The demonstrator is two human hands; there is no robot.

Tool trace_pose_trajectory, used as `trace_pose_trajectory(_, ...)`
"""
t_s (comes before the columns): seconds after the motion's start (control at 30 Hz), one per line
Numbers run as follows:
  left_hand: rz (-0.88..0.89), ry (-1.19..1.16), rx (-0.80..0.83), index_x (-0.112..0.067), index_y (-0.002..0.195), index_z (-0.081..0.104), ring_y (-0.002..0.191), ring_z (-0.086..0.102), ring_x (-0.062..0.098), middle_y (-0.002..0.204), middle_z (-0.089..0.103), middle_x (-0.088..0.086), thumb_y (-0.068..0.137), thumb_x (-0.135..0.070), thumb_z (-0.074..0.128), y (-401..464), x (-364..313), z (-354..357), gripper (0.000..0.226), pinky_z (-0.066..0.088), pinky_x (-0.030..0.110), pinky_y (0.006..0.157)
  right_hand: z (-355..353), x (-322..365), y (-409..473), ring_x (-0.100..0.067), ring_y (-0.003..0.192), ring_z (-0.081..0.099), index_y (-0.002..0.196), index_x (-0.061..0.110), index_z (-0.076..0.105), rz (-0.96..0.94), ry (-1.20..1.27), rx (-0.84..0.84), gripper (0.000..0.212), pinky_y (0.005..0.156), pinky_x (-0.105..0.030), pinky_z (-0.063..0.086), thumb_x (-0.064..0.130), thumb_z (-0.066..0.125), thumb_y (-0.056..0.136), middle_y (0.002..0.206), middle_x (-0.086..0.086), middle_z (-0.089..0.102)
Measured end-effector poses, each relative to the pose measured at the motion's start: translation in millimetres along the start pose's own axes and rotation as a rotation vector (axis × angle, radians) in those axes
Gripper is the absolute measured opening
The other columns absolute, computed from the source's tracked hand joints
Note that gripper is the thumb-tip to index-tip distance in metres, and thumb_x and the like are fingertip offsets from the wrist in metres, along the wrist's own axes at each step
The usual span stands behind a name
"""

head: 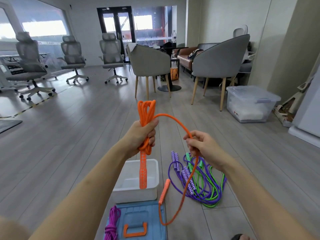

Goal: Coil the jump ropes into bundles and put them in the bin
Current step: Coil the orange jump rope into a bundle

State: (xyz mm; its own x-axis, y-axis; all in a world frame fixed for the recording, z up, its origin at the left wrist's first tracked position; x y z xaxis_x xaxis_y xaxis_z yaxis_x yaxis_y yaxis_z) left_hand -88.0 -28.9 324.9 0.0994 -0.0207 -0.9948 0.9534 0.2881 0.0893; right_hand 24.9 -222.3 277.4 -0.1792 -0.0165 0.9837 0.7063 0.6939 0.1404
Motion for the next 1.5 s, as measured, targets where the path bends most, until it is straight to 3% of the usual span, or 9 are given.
trace_pose_trajectory(0.2,-0.037,0.216,0.138,-0.017,0.079,0.047,0.048,0.044,0.018,0.059,0.041,0.002,0.102,-0.026,0.061,-4.0,7.1,23.3,0.028,0.051,0.034,0.058,16.2,11.2,1.7,-0.012,0.053,0.032,0.111,0.005,0.067,-0.060,0.250,0.137,0.032,0.049,-0.025,0.029,0.034,0.062,0.097,0.071,-0.003,0.046)
trace_pose_trajectory(0.43,-0.160,0.671,0.488,-0.006,0.091,0.052,0.054,0.052,0.022,0.063,0.052,0.007,0.096,-0.015,0.066,-15.5,15.1,50.5,0.017,0.052,0.037,0.058,-2.6,-29.9,-0.4,-0.008,0.046,0.020,0.084,0.011,0.064,0.203,0.033,0.240,0.025,0.042,-0.021,0.015,0.031,0.063,0.100,0.055,0.006,0.032)
trace_pose_trajectory(0.6,-0.256,1.360,0.700,-0.010,0.117,0.052,0.060,0.059,0.016,0.086,0.062,0.007,0.091,-0.021,0.070,-22.3,67.0,76.1,0.033,0.051,0.029,0.057,-4.2,-38.6,-5.4,-0.009,0.049,0.052,0.078,0.009,0.077,0.284,-0.291,0.229,0.027,0.049,-0.022,0.042,0.029,0.072,0.096,0.060,-0.003,0.064)
trace_pose_trajectory(0.7,-0.210,1.516,0.608,-0.006,0.121,0.052,0.073,0.056,0.020,0.090,0.060,0.009,0.091,-0.015,0.067,-21.3,97.5,77.7,0.035,0.044,0.030,0.070,9.0,-32.8,-2.3,-0.011,0.063,0.065,0.074,0.013,0.077,0.234,-0.436,0.121,0.029,0.065,-0.028,0.051,0.036,0.076,0.092,0.069,-0.005,0.073)
trace_pose_trajectory(0.87,-0.305,1.248,0.161,-0.004,0.121,0.046,0.089,0.067,0.031,0.102,0.067,0.017,0.094,-0.015,0.063,0.4,105.5,42.2,0.034,0.056,0.039,0.082,46.3,-6.6,-3.0,-0.007,0.064,0.060,0.074,0.019,0.075,-0.019,-0.693,0.009,0.027,0.062,-0.025,0.046,0.035,0.068,0.095,0.067,0.002,0.069)
trace_pose_trajectory(1.0,-0.273,0.784,-0.069,-0.005,0.115,0.040,0.057,0.059,0.024,0.083,0.060,0.012,0.094,-0.011,0.059,10.6,86.0,18.8,0.029,0.056,0.036,0.051,48.0,-7.5,-4.7,0.003,0.052,0.053,0.070,0.024,0.071,-0.052,-0.492,-0.063,0.026,0.053,-0.010,0.036,0.031,0.071,0.095,0.058,0.008,0.063)
trace_pose_trajectory(1.23,-0.095,0.599,0.087,-0.015,0.122,0.032,0.051,0.054,0.015,0.074,0.057,0.007,0.096,-0.012,0.064,7.9,53.1,30.0,0.042,0.055,0.031,0.056,30.4,-32.9,1.1,-0.011,0.049,0.041,0.086,0.007,0.065,0.214,0.061,-0.050,0.024,0.046,-0.024,0.033,0.027,0.076,0.093,0.066,-0.007,0.059)
trace_pose_trajectory(1.4,-0.046,0.611,0.179,-0.016,0.124,0.029,0.053,0.057,0.013,0.077,0.056,0.008,0.098,-0.012,0.062,1.6,42.2,39.6,0.042,0.055,0.027,0.057,24.7,-33.7,1.3,-0.009,0.049,0.042,0.124,0.018,0.054,0.290,0.279,0.005,0.045,0.046,-0.021,0.039,0.022,0.081,0.089,0.085,-0.015,0.064)
trace_pose_trajectory(1.5,-0.004,0.601,0.162,-0.011,0.124,0.028,0.053,0.056,0.016,0.074,0.057,0.008,0.099,-0.009,0.059,2.3,36.8,45.2,0.040,0.054,0.028,0.054,26.1,-25.7,-0.3,-0.009,0.054,0.042,0.132,0.018,0.056,0.238,0.321,0.086,0.043,0.050,-0.021,0.040,0.020,0.075,0.093,0.088,-0.012,0.064)
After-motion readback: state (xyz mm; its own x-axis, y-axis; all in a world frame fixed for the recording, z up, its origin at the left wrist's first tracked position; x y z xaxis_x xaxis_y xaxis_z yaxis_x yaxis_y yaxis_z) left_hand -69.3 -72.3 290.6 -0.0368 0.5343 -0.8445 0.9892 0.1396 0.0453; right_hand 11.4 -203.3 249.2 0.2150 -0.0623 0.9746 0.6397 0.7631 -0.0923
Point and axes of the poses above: each hand's wrist, its own y-axis towards the middle knuckle, its own z-axis out of the palm, x = y × z, the point moved 5 cm from there along y, towards the middle knuckle
